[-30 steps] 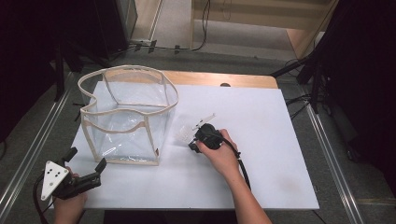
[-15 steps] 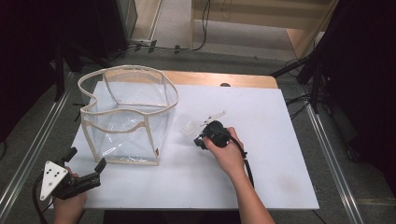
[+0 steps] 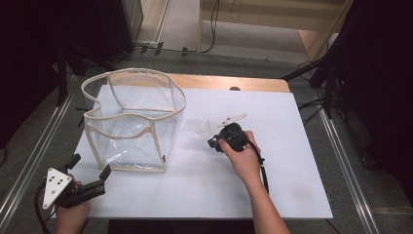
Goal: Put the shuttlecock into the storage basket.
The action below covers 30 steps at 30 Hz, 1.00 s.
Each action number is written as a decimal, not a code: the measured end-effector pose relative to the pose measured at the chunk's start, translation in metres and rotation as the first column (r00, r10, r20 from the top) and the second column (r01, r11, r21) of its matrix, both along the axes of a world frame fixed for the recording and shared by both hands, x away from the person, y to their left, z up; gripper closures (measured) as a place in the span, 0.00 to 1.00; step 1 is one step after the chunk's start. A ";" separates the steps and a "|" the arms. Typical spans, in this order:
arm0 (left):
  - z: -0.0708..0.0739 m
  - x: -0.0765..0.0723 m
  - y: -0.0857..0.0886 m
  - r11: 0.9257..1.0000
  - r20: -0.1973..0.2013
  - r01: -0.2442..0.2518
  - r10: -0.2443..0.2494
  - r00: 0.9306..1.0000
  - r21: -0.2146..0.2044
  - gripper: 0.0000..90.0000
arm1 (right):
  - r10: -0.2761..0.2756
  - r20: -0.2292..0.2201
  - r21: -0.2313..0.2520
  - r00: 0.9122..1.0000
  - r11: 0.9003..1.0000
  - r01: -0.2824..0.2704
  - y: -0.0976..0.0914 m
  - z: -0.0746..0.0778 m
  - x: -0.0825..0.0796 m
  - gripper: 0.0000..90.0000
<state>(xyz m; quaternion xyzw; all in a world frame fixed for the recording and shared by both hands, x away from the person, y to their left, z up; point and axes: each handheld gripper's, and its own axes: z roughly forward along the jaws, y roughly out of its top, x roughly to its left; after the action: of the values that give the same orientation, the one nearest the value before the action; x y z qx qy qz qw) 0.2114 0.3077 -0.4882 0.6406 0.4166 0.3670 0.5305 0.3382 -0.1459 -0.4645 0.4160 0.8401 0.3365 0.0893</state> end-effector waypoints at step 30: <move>0.000 0.000 0.000 1.000 0.001 0.002 -0.002 1.000 0.001 0.00 | -0.033 0.086 0.062 0.996 0.998 0.027 -0.007 0.028 -0.002 0.70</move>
<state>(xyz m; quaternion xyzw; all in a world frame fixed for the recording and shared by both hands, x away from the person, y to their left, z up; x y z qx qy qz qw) 0.2113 0.3077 -0.4882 0.6412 0.4156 0.3669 0.5306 0.3362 -0.1533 -0.4360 0.4160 0.8184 0.3784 0.1181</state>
